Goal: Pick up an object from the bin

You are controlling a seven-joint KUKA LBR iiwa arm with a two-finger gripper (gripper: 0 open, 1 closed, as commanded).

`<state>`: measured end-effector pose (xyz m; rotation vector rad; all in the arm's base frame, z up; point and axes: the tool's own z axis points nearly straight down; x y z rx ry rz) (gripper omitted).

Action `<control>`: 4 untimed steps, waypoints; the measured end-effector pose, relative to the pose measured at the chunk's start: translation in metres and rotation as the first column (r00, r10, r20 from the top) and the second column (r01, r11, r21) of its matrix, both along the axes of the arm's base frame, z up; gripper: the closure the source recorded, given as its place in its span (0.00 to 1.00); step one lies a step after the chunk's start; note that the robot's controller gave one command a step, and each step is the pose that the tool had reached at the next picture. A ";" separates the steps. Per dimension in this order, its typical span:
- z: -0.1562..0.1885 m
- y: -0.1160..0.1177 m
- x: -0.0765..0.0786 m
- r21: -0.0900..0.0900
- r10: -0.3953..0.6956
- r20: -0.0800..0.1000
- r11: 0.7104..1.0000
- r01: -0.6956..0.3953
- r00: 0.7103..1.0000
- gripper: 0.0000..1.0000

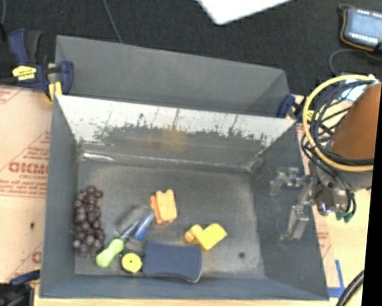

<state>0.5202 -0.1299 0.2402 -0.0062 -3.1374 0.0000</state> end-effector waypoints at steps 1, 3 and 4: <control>0.005 0.001 0.001 -0.002 0.004 0.008 1.000 -0.004 1.000 0.00; -0.080 0.087 -0.006 -0.002 0.125 0.010 0.992 -0.125 0.992 0.00; -0.087 0.099 -0.004 -0.004 0.324 0.009 0.946 -0.324 0.946 0.00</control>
Offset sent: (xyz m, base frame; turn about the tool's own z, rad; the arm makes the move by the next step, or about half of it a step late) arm -0.0004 0.0886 -0.1702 -0.3266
